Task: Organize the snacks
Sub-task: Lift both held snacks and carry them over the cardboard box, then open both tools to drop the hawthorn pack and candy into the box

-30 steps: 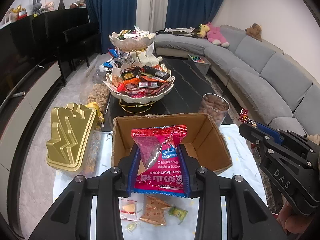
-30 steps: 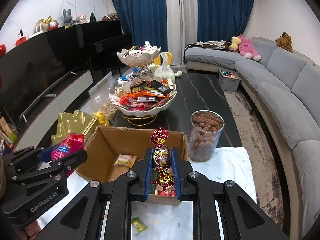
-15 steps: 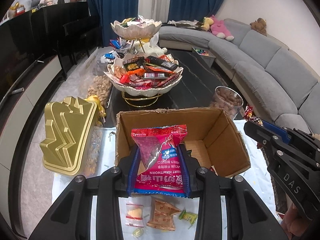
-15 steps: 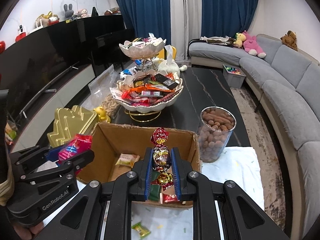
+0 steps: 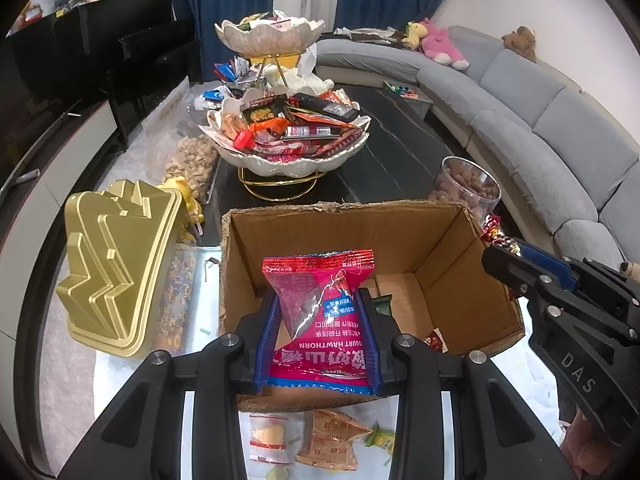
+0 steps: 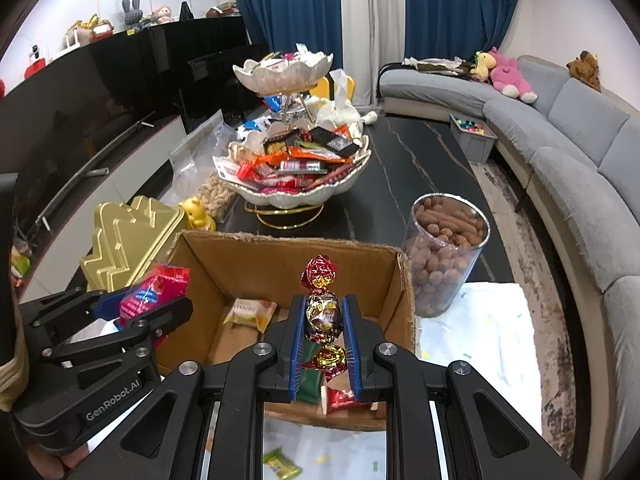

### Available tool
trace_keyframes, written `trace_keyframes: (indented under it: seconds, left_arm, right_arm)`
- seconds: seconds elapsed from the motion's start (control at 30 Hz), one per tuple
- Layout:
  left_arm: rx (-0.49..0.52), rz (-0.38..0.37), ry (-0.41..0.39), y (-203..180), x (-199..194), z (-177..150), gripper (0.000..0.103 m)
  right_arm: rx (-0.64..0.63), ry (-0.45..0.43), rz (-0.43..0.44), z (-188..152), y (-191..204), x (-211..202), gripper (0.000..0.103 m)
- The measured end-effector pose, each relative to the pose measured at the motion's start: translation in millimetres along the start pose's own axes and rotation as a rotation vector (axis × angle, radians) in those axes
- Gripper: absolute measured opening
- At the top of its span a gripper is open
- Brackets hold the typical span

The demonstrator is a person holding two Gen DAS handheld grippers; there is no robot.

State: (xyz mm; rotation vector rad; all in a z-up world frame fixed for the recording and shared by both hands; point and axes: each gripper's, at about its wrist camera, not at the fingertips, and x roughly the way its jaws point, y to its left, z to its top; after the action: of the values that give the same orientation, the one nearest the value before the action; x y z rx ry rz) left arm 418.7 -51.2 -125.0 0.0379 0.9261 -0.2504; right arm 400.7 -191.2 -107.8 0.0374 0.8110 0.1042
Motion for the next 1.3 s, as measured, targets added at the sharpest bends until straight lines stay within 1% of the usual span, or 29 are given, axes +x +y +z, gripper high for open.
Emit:
trace_keyframes:
  seconds: [0.33, 0.57, 0.63, 0.67, 0.7, 0.73, 0.77, 0.8, 0.87, 0.93, 1.0, 1.03, 1.1, 1.3]
  left_arm:
    - [0.004, -0.012, 0.020, 1.4, 15.9, 0.1, 0.037]
    - [0.024, -0.020, 0.032, 0.7, 19.1, -1.3, 0.037]
    - [0.029, -0.019, 0.029, -0.2, 16.0, -1.5, 0.039]
    - [0.031, -0.017, 0.026, -0.4, 15.4, -0.5, 0.043]
    - [0.033, -0.017, 0.020, -0.6, 13.1, -0.6, 0.049]
    - [0.034, -0.016, 0.012, -0.6, 9.8, -0.4, 0.053]
    - [0.034, -0.012, 0.006, -0.5, 7.2, -0.8, 0.061]
    - [0.033, -0.008, 0.003, -0.2, 5.2, -0.8, 0.067]
    - [0.034, 0.006, -0.003, -0.1, 0.2, -1.0, 0.073]
    - [0.033, 0.010, -0.009, 0.4, -4.0, -0.7, 0.074]
    - [0.034, 0.021, -0.013, 0.5, -9.2, -1.4, 0.078]
    - [0.033, 0.026, -0.015, 1.2, -11.1, -1.6, 0.079]
    - [0.029, 0.033, -0.022, 2.9, -17.2, -2.9, 0.084]
    - [0.026, 0.044, -0.037, 4.2, -34.7, -5.6, 0.085]
  right_arm:
    - [0.000, 0.030, 0.009, -4.8, -1.3, 18.9, 0.020]
    - [-0.011, 0.026, 0.011, -3.8, -2.3, 20.2, 0.020]
    - [-0.016, 0.020, 0.008, -2.8, -2.2, 17.7, 0.021]
    - [-0.018, 0.017, 0.004, -2.1, -2.2, 16.0, 0.022]
    - [-0.019, 0.014, -0.001, -1.4, -1.9, 14.3, 0.028]
    - [-0.019, 0.006, -0.004, -0.9, -2.2, 11.8, 0.038]
    - [-0.017, 0.001, -0.007, -0.6, -2.6, 9.7, 0.041]
    - [-0.017, -0.005, -0.011, -0.3, -2.8, 7.7, 0.045]
    - [-0.016, -0.013, -0.022, 0.6, -3.5, 3.0, 0.052]
    - [-0.012, -0.022, -0.035, 0.9, -4.5, -2.0, 0.063]
    - [-0.005, -0.030, -0.047, 1.5, -5.5, -7.1, 0.067]
    - [-0.001, -0.032, -0.050, 1.6, -5.7, -9.7, 0.068]
    - [0.003, -0.031, -0.049, 1.3, -6.3, -13.4, 0.069]
    - [0.000, -0.052, -0.050, -0.2, -0.6, -31.4, 0.069]
